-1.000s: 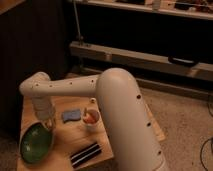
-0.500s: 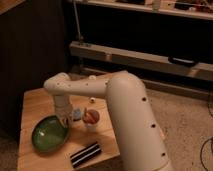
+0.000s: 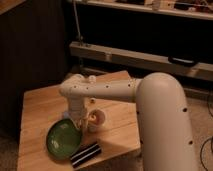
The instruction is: Drag the ceramic bowl in a circle
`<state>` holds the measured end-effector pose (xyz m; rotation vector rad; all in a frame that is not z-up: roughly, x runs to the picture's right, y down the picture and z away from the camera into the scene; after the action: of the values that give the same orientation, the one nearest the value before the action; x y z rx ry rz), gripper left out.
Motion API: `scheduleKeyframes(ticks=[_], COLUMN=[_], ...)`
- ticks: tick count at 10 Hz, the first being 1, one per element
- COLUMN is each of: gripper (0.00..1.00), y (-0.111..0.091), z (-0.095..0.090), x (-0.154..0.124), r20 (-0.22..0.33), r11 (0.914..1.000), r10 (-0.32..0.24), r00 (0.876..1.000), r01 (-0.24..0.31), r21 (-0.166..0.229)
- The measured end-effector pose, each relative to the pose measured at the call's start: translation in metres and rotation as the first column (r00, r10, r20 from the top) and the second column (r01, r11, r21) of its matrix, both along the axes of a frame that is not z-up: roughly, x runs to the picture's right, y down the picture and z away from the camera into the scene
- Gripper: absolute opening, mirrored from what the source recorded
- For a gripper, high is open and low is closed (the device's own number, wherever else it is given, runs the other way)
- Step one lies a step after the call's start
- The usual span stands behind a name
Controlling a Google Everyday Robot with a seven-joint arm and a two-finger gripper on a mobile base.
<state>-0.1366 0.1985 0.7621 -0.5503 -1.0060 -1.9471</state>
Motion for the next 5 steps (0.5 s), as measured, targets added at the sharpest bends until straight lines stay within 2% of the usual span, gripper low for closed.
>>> scheduleKeyframes(ticks=[2, 5], gripper=[0.14, 0.14], y=[0.004, 0.013], z=[-0.025, -0.058], x=[-0.013, -0.075], r20=[0.062, 0.162], r11=[0.9989, 0.9941], r10=[-0.041, -0.1], r00=[0.997, 0.982], r01=[0.04, 0.091], r21=[0.027, 0.058])
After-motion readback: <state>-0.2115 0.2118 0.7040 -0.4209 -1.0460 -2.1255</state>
